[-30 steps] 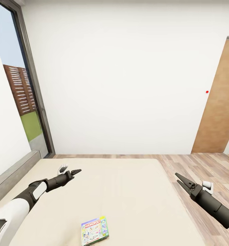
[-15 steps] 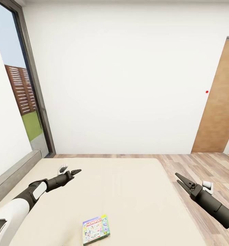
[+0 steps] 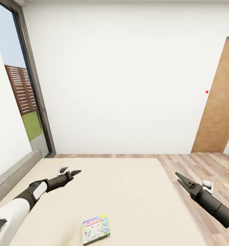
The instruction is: Put all the toys in the child's room - the three board games (two on the bed and one on the table), the two jigsaw puzzles on the table, and the tennis ball on the table - inside the toy box on the table in the child's room.
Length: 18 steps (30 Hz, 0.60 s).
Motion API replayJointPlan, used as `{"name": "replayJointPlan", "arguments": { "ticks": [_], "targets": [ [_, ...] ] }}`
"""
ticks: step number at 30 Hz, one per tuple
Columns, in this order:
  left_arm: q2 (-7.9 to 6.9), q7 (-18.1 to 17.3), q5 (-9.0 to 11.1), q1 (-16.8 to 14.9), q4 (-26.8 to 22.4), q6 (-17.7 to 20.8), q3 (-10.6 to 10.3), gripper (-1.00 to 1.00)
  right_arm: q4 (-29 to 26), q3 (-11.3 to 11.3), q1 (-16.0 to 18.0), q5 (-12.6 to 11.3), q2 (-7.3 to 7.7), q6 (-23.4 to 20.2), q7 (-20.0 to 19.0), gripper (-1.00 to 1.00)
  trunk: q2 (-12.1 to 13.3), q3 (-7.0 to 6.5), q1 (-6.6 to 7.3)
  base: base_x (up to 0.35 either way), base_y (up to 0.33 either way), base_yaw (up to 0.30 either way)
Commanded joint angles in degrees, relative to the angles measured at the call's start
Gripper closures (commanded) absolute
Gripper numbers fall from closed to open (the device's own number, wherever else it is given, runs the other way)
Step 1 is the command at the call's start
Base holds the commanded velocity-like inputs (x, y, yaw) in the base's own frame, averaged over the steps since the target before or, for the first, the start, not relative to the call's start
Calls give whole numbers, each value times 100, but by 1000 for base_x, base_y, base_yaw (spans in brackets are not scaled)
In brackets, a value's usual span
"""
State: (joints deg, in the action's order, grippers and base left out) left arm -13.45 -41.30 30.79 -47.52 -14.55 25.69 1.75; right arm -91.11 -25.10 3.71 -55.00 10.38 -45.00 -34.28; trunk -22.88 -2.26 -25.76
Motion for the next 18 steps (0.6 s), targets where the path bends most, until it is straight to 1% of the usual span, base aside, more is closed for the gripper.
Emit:
{"name": "replayJointPlan", "arguments": {
  "ticks": [1,2,3,4,5,6,7,8,9,10,11,12,13,14,15,17,18],
  "targets": [
    [6,122,16,-2,5,46,20,-100,-4,30,4,0,-4,-12,24,-100,-4,2,-2,0,0,0],
    [10,305,16,-2,8,44,29,-100,-8,93,5,12,-3,5,85,-100,-4,2,-2,0,0,0],
    [14,416,15,-3,9,42,36,-100,-9,129,5,16,-2,11,131,-100,-4,2,-2,0,0,0],
    [20,665,20,-3,11,37,49,-100,-11,199,14,22,0,20,262,-100,-4,2,-2,0,0,0],
    [25,799,22,-3,11,31,55,-100,-13,232,30,24,2,21,352,-100,-4,2,-2,0,0,0],
    [33,1101,31,-3,12,14,66,-100,-14,324,95,27,1,14,616,-100,-4,2,-2,0,0,0],
    [37,1250,35,-3,13,3,71,-100,-14,383,135,27,1,6,765,-100,-4,2,-2,0,0,0],
    [46,1521,43,-3,13,-16,77,-100,-13,542,219,28,0,-11,1071,-100,-4,2,-2,0,0,0],
    [49,1642,48,-3,13,-26,80,-100,-13,642,265,29,2,-17,1222,-100,-4,2,-2,0,0,0],
    [53,1843,55,-3,13,-40,83,-100,-12,861,349,30,4,-20,1506,-100,-4,2,-2,0,0,0],
    [55,1923,58,-3,13,-45,84,-100,-12,974,390,31,5,-18,1637,-100,-4,2,-2,0,0,0],
    [57,2037,61,-3,13,-55,86,-100,-12,1196,469,31,6,-12,1878,-100,-4,2,-2,0,0,0],
    [58,2079,62,-3,14,-58,87,-100,-12,1304,508,32,5,-9,1989,-100,-4,2,-2,0,0,0],
    [59,2140,64,-3,14,-64,92,-100,-12,1512,585,32,3,-3,2197,-100,-4,2,-2,0,0,0],
    [60,2162,65,-3,14,-66,95,-100,-14,1613,620,32,2,-1,2297,-100,-4,2,-2,0,0,0],
    [61,2213,66,-3,14,-70,99,-100,-13,2031,755,33,-20,13,2701,-100,-4,2,-2,0,0,0],
    [63,2220,67,-3,14,-71,99,-100,-12,2142,793,33,-45,16,2804,-100,-4,2,-2,0,0,0]
  ]
}}
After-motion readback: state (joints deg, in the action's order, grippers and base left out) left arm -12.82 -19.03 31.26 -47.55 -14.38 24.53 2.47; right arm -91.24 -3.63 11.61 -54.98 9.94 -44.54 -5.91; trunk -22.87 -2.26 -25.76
